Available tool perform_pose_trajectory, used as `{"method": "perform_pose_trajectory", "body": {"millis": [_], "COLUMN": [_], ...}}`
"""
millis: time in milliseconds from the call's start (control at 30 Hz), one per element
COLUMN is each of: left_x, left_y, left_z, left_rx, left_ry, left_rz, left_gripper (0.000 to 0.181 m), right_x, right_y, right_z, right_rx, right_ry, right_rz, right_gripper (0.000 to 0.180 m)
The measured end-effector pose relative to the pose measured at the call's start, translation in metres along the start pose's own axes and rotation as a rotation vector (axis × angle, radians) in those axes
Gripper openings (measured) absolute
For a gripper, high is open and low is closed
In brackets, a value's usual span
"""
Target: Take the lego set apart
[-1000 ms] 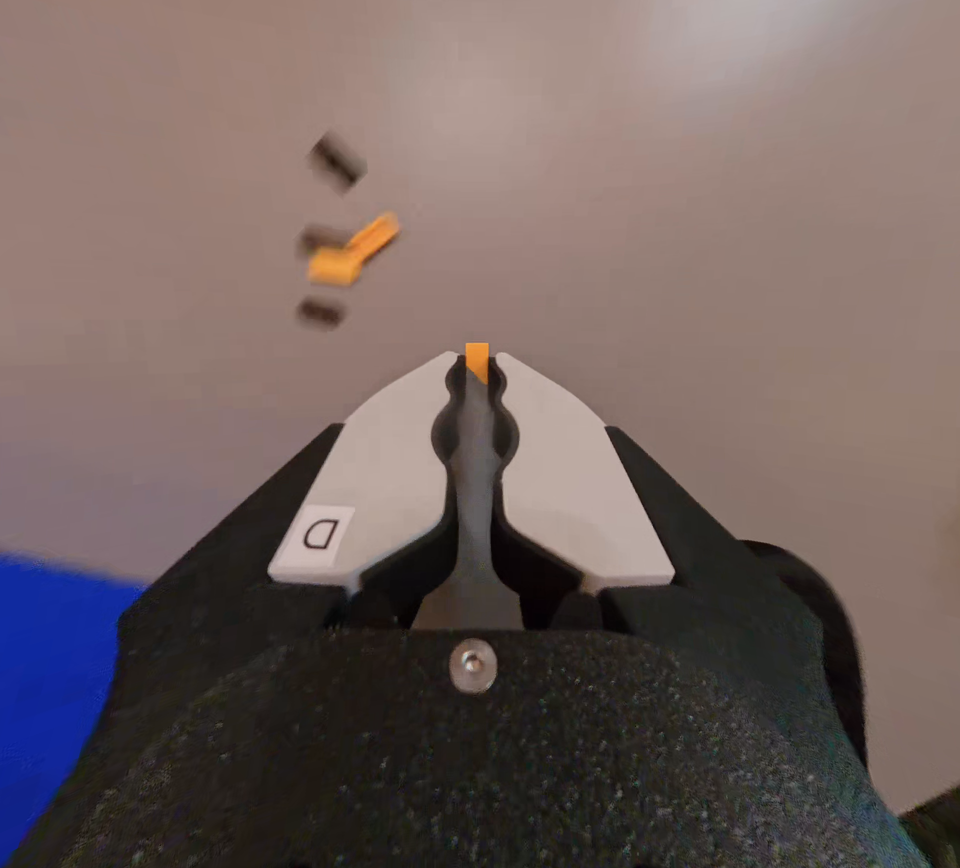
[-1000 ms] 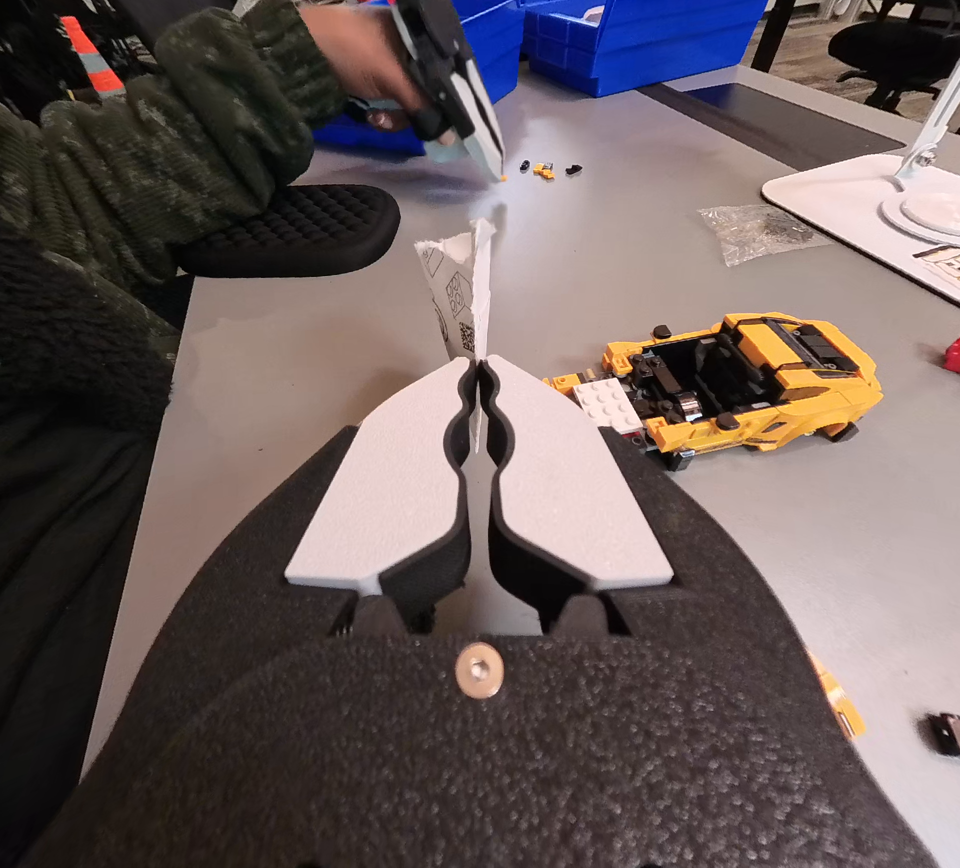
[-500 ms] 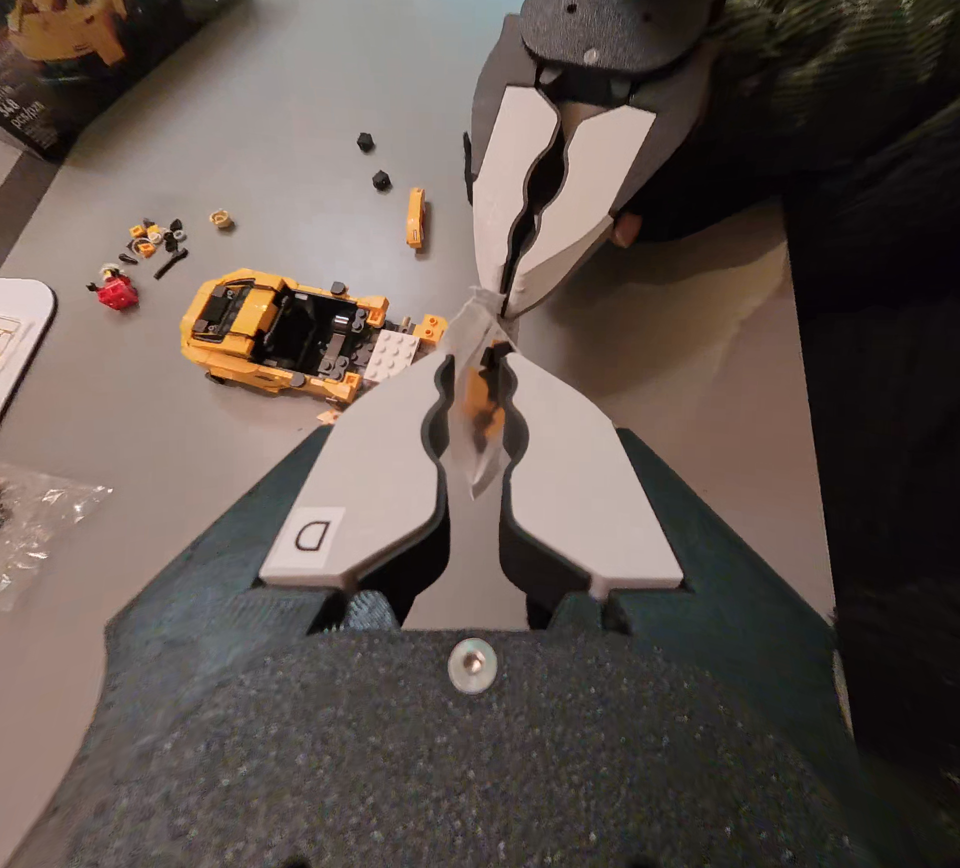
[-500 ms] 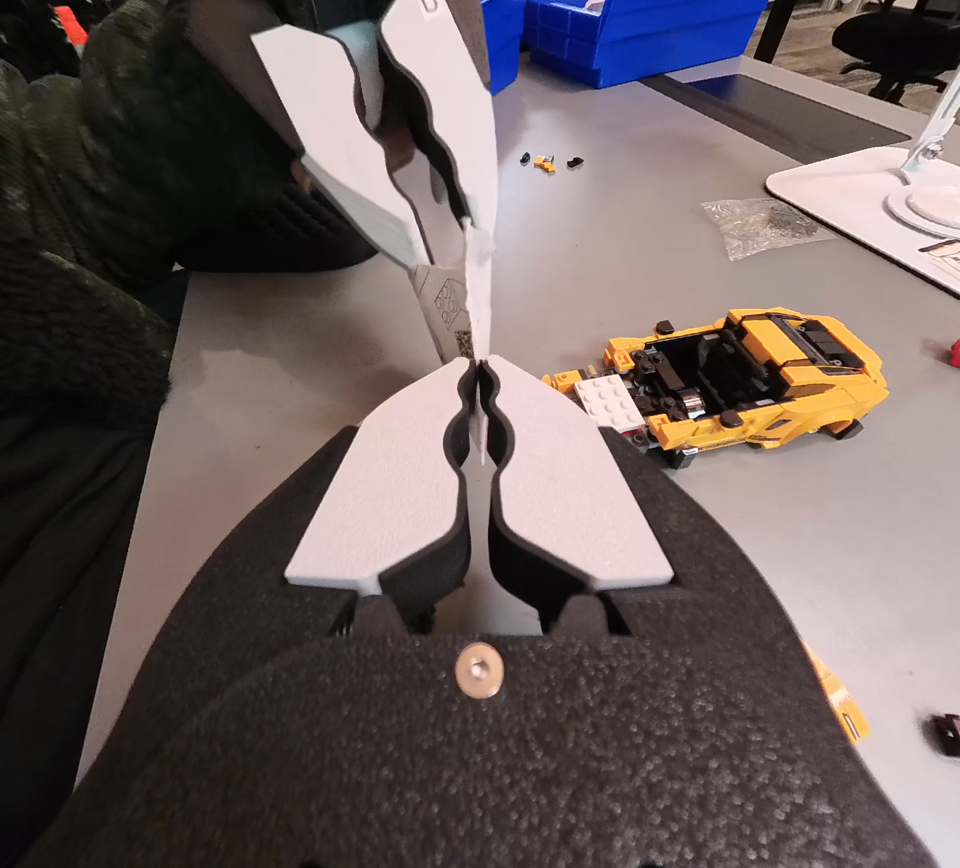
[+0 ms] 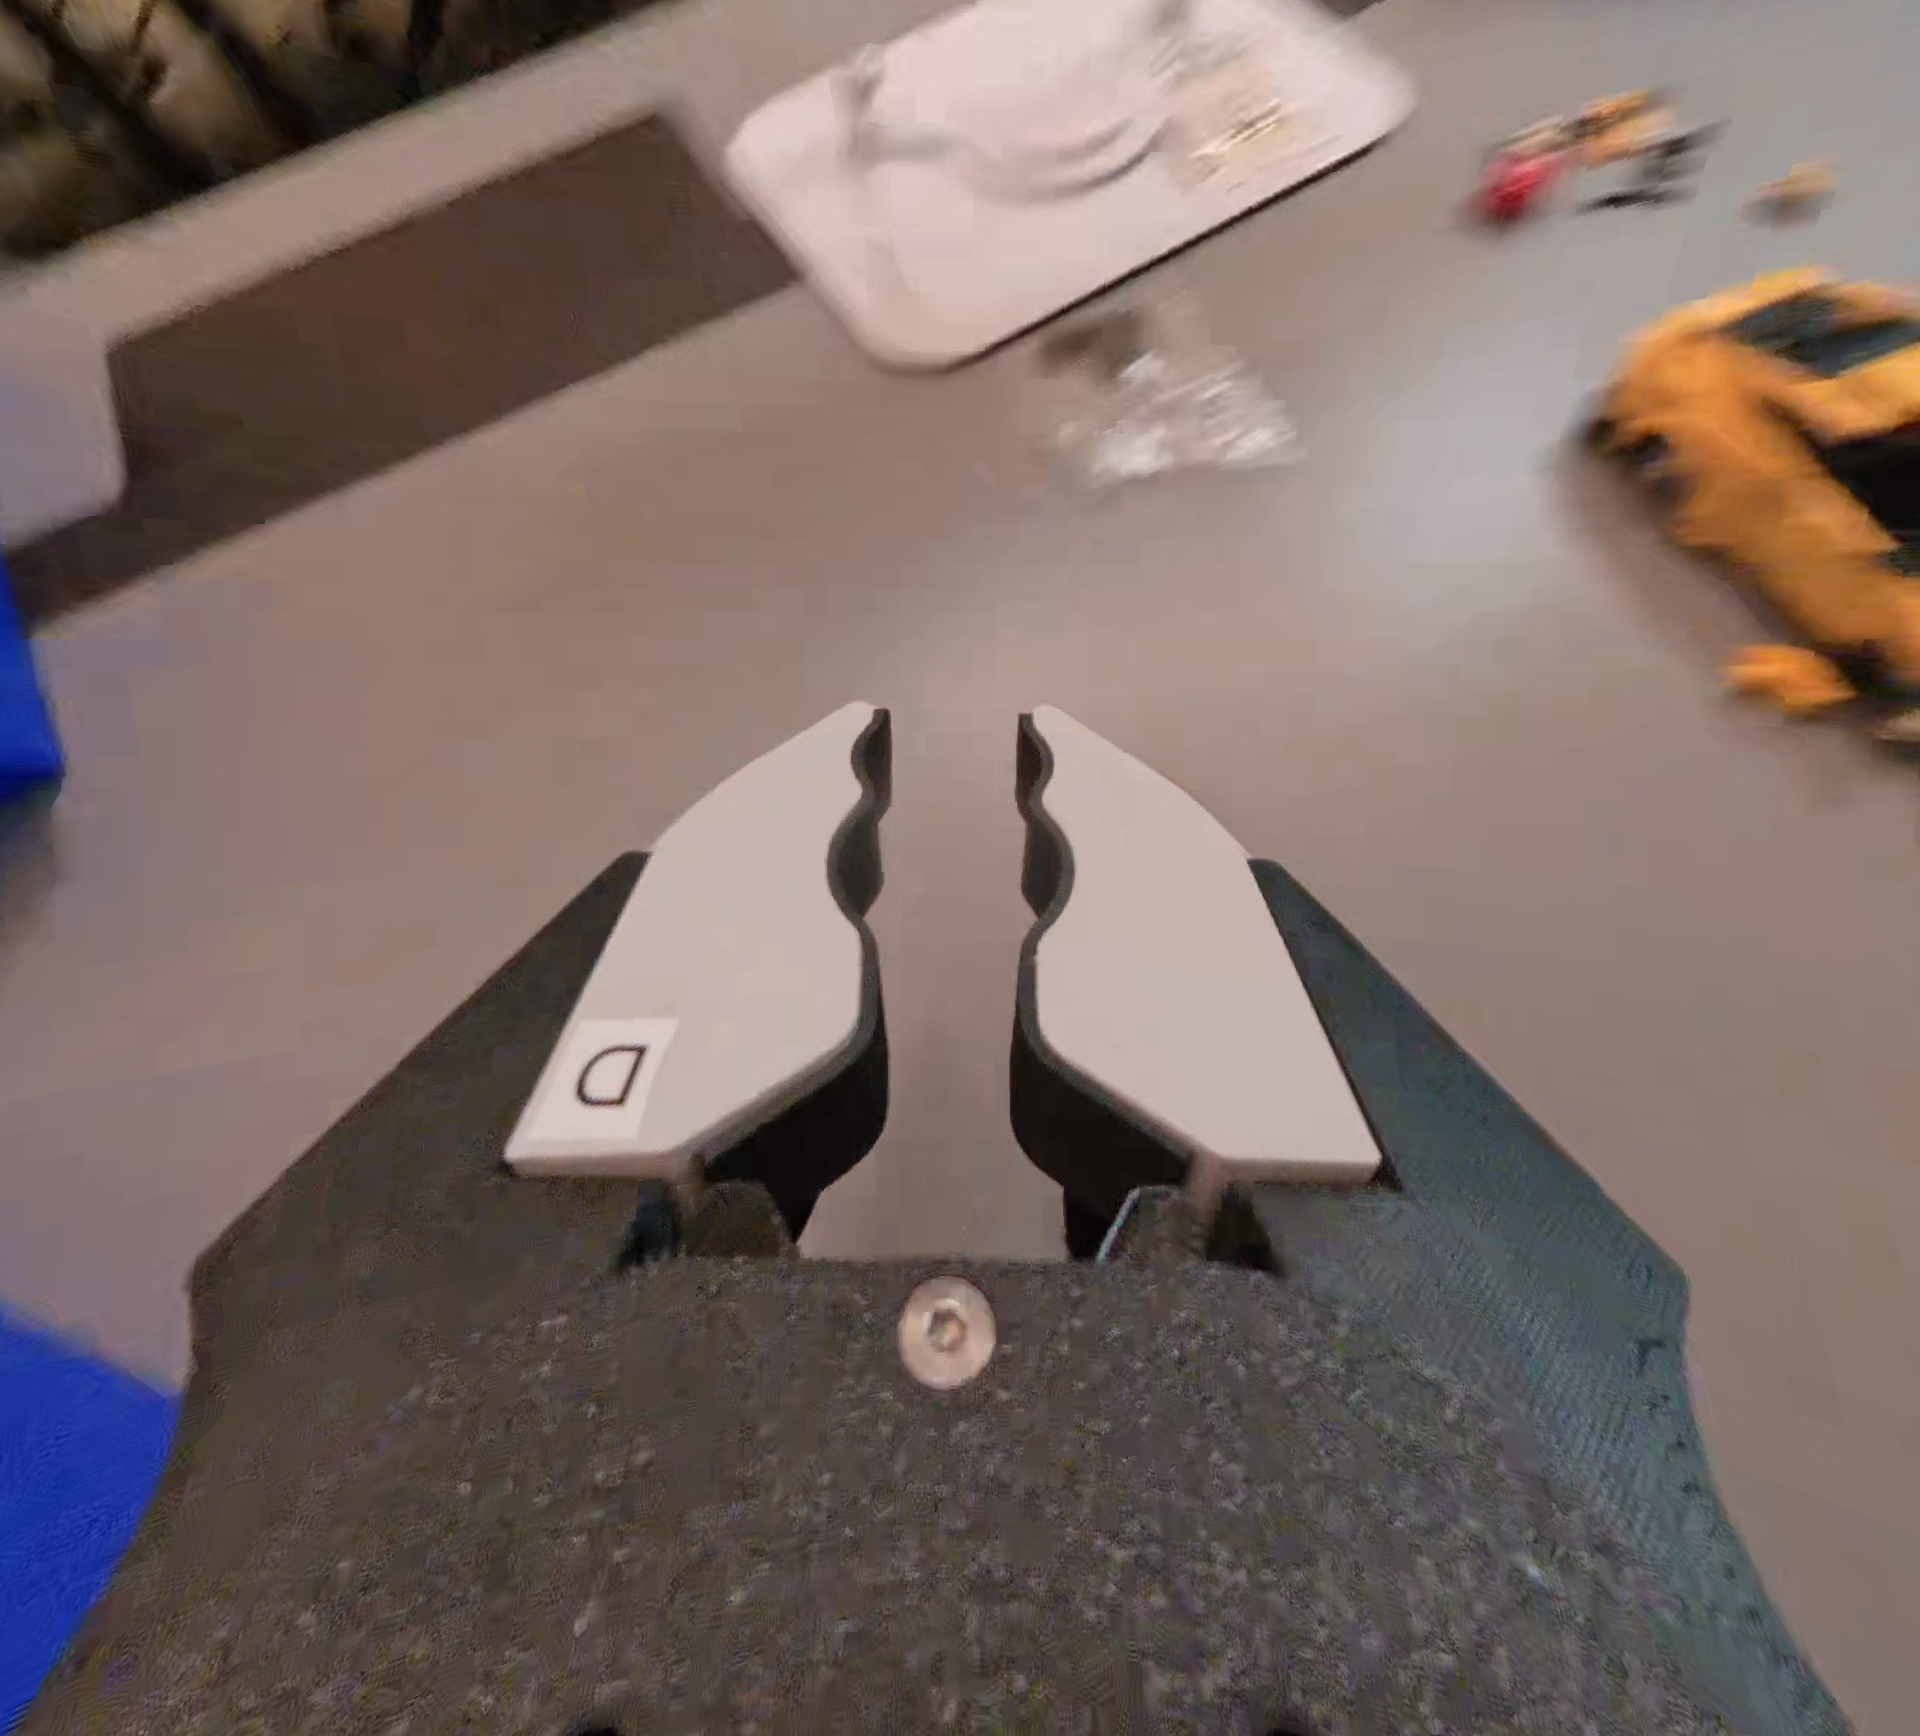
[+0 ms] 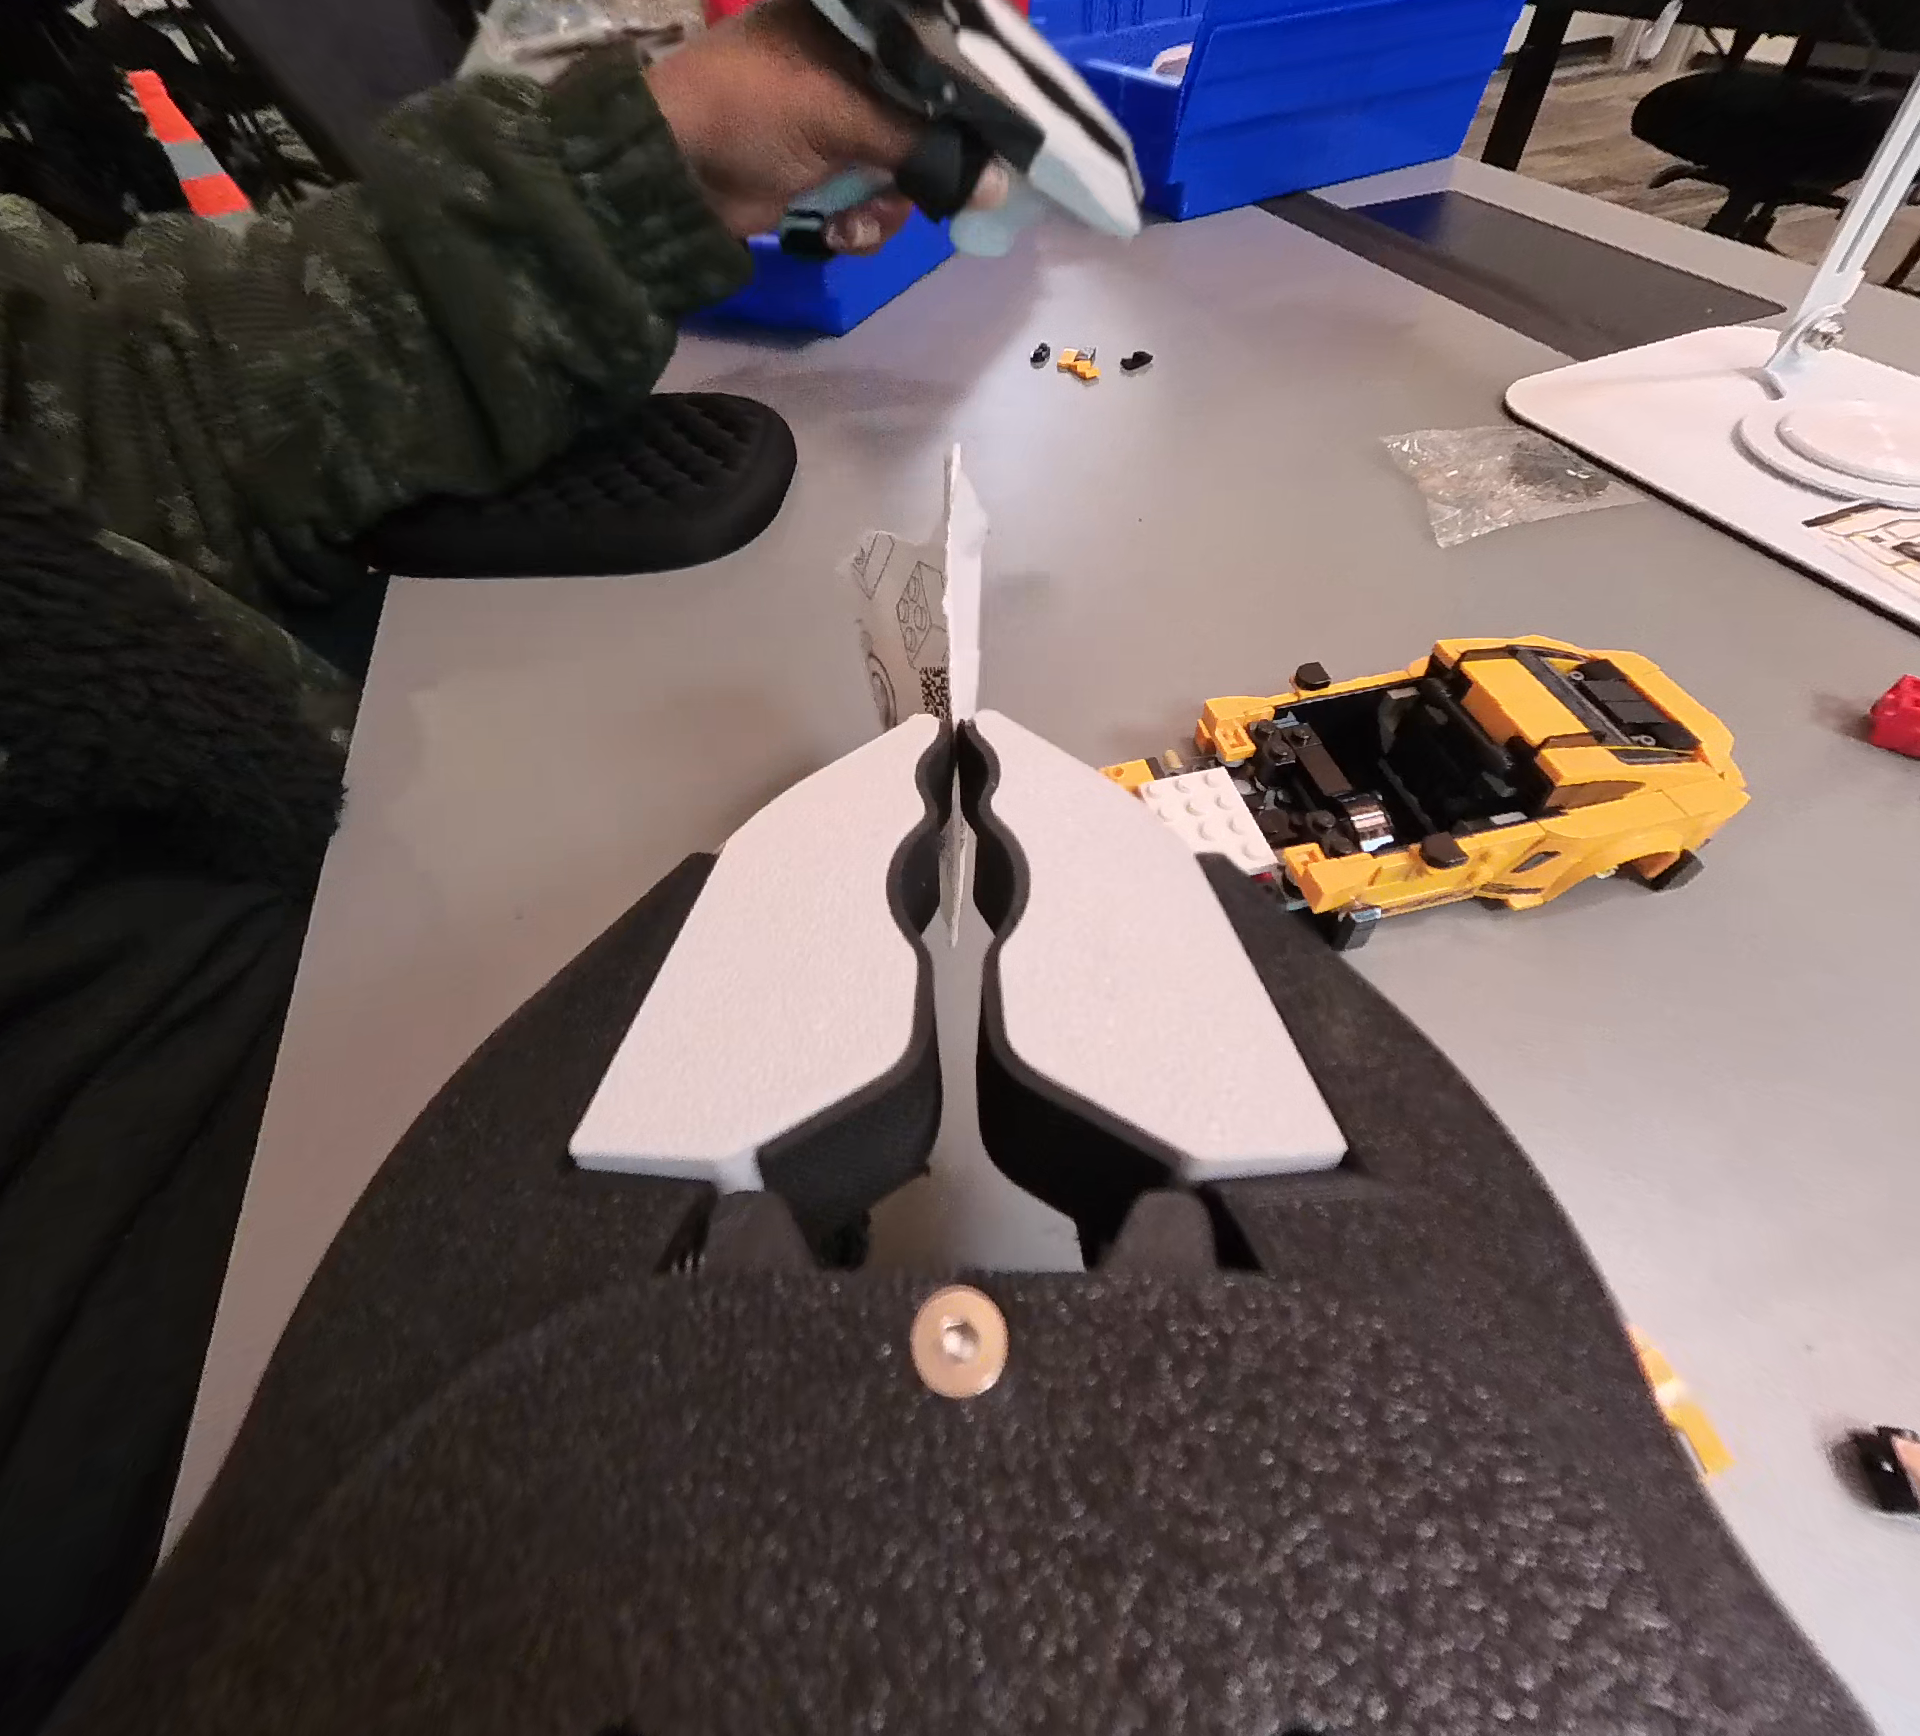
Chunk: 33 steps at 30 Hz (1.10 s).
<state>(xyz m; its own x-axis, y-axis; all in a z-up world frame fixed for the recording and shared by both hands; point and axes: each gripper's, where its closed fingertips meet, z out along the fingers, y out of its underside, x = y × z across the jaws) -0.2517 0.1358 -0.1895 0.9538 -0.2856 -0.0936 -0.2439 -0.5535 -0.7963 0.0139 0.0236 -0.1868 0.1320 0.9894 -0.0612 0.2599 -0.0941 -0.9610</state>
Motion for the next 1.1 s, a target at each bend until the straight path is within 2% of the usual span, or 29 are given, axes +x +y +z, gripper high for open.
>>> {"method": "perform_pose_trajectory", "body": {"millis": [100,167,333,500,633,900,1000,1100], "left_x": [-0.041,-0.052,-0.049,-0.046,-0.041,-0.030,-0.007,0.051], "left_y": [0.040,0.064,0.082,0.081,0.080,0.073,0.045,0.005], "left_z": [0.014,0.020,0.032,0.034,0.034,0.031,0.021,-0.001], "left_rx": [-0.140,-0.243,-0.318,-0.311,-0.310,-0.283,-0.166,-0.002], "left_ry": [-0.094,-0.105,-0.075,-0.048,-0.020,0.027,0.133,0.389], "left_rz": [-0.098,-0.158,-0.168,-0.203,-0.191,-0.126,-0.126,-0.100], "left_gripper": [0.026,0.035,0.039,0.029,0.006,0.004,0.004,0.005], "right_x": [0.002,0.003,0.005,0.003,0.003,0.003,0.004,0.004], "right_y": [-0.007,-0.014,-0.024,-0.025,-0.025,-0.026,-0.026,-0.024], "right_z": [-0.004,-0.008,-0.015,-0.015,-0.015,-0.016,-0.016,-0.015], "right_rx": [0.041,0.085,0.147,0.148,0.147,0.150,0.150,0.139], "right_ry": [0.011,0.015,0.022,0.021,0.023,0.027,0.029,0.027], "right_rz": [0.001,0.010,0.024,0.014,0.011,0.009,0.011,0.013], "right_gripper": [0.000,0.000,0.000,0.000,0.000,0.000,0.000,0.000]}}
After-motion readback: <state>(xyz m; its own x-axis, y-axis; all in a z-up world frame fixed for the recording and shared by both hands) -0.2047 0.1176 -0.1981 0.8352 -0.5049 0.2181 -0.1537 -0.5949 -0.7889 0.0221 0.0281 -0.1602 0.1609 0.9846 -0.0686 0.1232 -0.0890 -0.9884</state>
